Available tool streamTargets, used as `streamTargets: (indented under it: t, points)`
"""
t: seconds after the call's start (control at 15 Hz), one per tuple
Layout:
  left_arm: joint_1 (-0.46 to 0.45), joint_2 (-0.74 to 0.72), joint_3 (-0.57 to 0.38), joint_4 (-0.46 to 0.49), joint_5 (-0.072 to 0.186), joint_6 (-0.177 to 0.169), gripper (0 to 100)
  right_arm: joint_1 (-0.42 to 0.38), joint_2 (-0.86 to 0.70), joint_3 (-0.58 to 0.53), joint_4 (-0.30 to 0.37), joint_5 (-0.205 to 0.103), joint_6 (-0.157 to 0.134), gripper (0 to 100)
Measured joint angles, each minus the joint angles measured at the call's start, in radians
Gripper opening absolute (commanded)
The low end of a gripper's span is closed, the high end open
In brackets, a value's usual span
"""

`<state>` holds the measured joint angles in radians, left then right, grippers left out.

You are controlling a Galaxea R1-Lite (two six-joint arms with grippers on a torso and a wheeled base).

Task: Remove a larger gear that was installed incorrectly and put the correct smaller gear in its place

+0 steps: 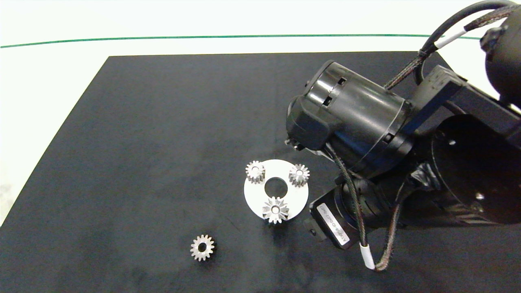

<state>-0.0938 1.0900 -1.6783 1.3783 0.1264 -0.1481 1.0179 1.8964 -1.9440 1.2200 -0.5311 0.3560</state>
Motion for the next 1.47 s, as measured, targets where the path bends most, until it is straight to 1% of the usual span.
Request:
streamTargets:
  t: [0.07,0.13,0.2,0.27,0.33,0.4,0.47,0.53,0.6,0.67,0.73,0.87,0.93,1.07,1.13,1.2,1.27,1.47]
  points:
    - [-0.004,-0.001,0.0,0.001,0.0,0.0,100,-0.003,-0.006,0.04,-0.065,0.004,-0.006,100]
    - [-0.006,-0.003,0.0,0.002,0.0,0.0,100,-0.005,-0.012,0.078,-0.119,0.027,-0.019,100]
    - [-0.006,-0.005,0.0,0.002,0.0,-0.001,100,-0.007,-0.015,0.103,-0.143,0.063,-0.03,100]
    - [-0.007,-0.007,0.001,0.002,0.0,-0.001,100,-0.01,-0.016,0.116,-0.172,0.082,-0.037,100]
    - [-0.007,-0.01,0.002,0.002,0.0,-0.001,100,-0.012,-0.017,0.124,-0.196,0.087,-0.044,100]
    - [-0.007,-0.011,0.002,0.002,0.0,-0.001,100,-0.014,-0.019,0.139,-0.228,0.089,-0.063,100]
    - [-0.007,-0.013,0.002,0.002,0.0,-0.001,100,-0.015,-0.022,0.171,-0.292,0.089,-0.091,100]
    - [-0.007,-0.013,0.002,0.002,0.0,-0.001,100,-0.016,-0.027,0.21,-0.347,0.092,-0.124,100]
    - [-0.007,-0.013,0.002,0.002,0.0,-0.001,100,-0.021,-0.034,0.244,-0.387,0.109,-0.164,100]
    - [-0.007,-0.013,0.002,0.002,0.0,-0.001,100,-0.035,-0.038,0.262,-0.399,0.135,-0.201,100]
    - [-0.007,-0.013,0.002,0.002,0.0,-0.001,100,-0.048,-0.039,0.263,-0.407,0.149,-0.24,100]
    - [-0.007,-0.013,0.004,0.002,0.0,-0.001,100,-0.072,-0.035,0.23,-0.419,0.174,-0.334,100]
    - [-0.007,-0.013,0.004,0.002,0.0,-0.001,100,-0.08,-0.027,0.198,-0.419,0.18,-0.362,100]
    - [-0.008,-0.013,0.005,0.002,0.0,0.0,100,-0.089,-0.001,0.125,-0.413,0.185,-0.392,100]
    - [-0.009,-0.013,0.006,0.002,0.0,0.0,100,-0.09,0.014,0.095,-0.4,0.195,-0.406,100]
    - [-0.009,-0.013,0.006,0.002,0.0,0.0,100,-0.091,0.027,0.077,-0.394,0.224,-0.41,100]
    - [-0.009,-0.013,0.006,0.002,0.0,0.0,100,-0.091,0.036,0.071,-0.391,0.238,-0.411,100]
    - [-0.009,-0.013,0.005,0.002,0.0,0.002,100,-0.091,0.06,0.063,-0.361,0.243,-0.405,100]
